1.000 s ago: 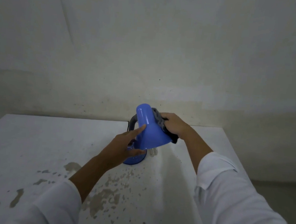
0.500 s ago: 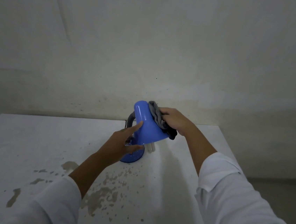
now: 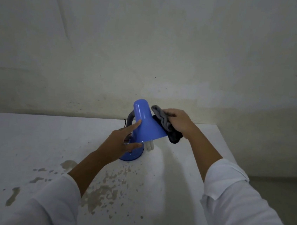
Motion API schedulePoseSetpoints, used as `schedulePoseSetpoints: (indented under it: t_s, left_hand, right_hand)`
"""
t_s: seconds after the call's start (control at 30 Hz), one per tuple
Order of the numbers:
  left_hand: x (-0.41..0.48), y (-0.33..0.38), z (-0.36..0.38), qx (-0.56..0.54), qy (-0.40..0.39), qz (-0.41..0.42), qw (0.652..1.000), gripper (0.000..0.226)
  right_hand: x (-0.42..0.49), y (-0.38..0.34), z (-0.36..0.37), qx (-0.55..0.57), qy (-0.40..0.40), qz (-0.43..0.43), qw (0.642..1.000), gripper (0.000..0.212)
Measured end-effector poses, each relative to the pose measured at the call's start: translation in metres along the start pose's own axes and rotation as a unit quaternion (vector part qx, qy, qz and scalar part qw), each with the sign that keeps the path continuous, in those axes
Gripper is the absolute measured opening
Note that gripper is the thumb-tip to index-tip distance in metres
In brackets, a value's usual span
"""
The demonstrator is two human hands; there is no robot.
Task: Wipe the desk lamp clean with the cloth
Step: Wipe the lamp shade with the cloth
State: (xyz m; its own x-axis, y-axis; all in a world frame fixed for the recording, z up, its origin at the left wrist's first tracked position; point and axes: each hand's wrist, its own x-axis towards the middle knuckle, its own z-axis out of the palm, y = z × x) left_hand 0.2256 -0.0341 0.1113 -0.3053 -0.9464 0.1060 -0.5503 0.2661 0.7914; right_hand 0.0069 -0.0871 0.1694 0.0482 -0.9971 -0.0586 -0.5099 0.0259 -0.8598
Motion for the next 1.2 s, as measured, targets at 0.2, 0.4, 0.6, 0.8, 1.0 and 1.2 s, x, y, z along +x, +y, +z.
schedulePoseSetpoints:
  t_s: [0.2, 0.4, 0.6, 0.8, 1.0, 1.2]
  left_hand:
    - [-0.003, 0.001, 0.0, 0.013, -0.01, -0.003, 1.0, 0.078]
    - [-0.003, 0.002, -0.001, -0.009, -0.009, -0.015, 1.0, 0.076]
    - [-0.001, -0.001, 0.0, -0.003, 0.007, -0.009, 1.0, 0.076]
    - [-0.006, 0.001, -0.001, -0.031, -0.007, -0.017, 0.999, 0.078]
    - [-0.004, 0.003, -0.002, -0.034, -0.003, -0.027, 0.999, 0.077]
    - [-0.003, 0.005, 0.004, 0.008, 0.016, -0.006, 1.0, 0.078]
  right_hand:
    - [-0.007, 0.005, 0.011, -0.119, -0.091, 0.072, 0.986, 0.035]
    - [-0.007, 0.012, -0.007, -0.247, -0.109, 0.101, 0.958, 0.036]
    - [-0.003, -0.005, 0.006, -0.04, -0.02, -0.013, 0.999, 0.041]
    - [-0.003, 0.008, 0.005, -0.186, -0.121, 0.029, 0.975, 0.039]
    - [0.005, -0.002, -0.005, -0.186, -0.057, -0.002, 0.981, 0.038]
    - [0.02, -0.032, 0.013, -0.028, -0.024, -0.053, 0.998, 0.047]
